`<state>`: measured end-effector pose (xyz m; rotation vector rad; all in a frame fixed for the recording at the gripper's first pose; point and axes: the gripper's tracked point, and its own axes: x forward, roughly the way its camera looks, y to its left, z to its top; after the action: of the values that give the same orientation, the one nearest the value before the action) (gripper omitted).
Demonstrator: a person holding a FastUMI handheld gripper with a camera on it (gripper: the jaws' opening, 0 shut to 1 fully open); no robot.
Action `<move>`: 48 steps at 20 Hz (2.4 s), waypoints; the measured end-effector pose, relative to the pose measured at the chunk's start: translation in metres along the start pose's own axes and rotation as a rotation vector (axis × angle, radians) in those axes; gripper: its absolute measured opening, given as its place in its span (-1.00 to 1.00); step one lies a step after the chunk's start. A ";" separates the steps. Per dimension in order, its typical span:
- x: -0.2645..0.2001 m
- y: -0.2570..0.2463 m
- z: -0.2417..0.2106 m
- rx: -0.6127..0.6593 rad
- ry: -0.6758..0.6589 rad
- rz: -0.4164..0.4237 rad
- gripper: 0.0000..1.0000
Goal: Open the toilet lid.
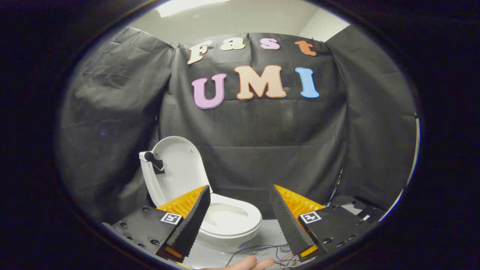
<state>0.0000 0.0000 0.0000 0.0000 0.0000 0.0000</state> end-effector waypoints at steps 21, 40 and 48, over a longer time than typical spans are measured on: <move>0.038 0.006 -0.003 -0.025 0.048 0.006 0.97; 0.093 0.069 -0.032 -0.051 0.124 0.053 1.00; 0.099 0.070 -0.058 0.045 0.155 -0.008 1.00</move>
<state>0.0993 0.0705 -0.0576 0.0455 0.1549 -0.0078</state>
